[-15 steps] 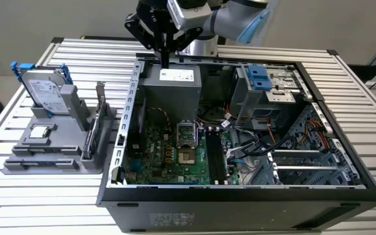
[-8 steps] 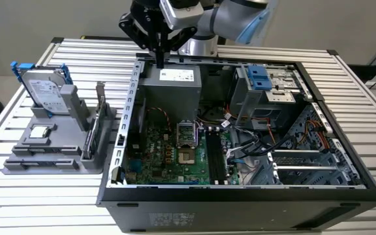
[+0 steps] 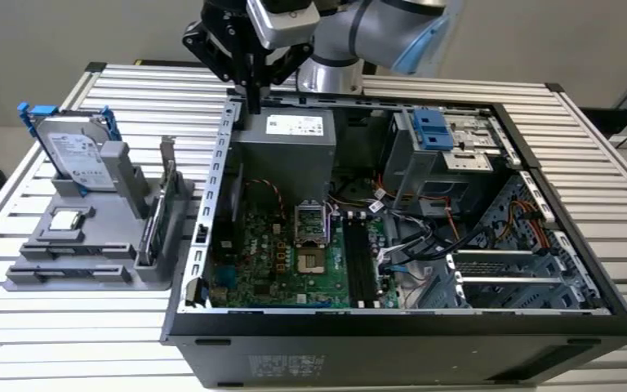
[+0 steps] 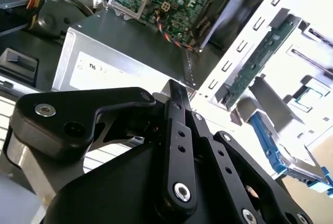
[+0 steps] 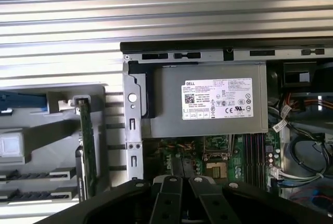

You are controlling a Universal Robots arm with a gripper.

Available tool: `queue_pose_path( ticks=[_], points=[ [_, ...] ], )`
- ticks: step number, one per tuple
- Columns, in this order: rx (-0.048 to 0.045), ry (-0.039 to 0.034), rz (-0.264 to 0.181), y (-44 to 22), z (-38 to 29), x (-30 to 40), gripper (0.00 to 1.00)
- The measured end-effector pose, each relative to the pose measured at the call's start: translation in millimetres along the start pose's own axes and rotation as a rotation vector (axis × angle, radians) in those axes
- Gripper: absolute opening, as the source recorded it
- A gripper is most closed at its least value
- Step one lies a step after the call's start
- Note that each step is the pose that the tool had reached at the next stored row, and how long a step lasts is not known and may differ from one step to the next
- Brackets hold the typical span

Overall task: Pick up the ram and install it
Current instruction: 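Reach for the ram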

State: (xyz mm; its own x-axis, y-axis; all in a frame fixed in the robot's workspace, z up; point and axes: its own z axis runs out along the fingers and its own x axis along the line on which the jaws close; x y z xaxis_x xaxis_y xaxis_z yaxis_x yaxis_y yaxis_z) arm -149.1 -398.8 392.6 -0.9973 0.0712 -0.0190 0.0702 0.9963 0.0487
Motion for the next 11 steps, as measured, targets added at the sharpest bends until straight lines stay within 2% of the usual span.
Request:
queue_pose_path(
  ticks=[11],
  points=[
    [0.0000,0.0000,0.000,-1.1,-0.3,14.9,0.00]
  ],
)
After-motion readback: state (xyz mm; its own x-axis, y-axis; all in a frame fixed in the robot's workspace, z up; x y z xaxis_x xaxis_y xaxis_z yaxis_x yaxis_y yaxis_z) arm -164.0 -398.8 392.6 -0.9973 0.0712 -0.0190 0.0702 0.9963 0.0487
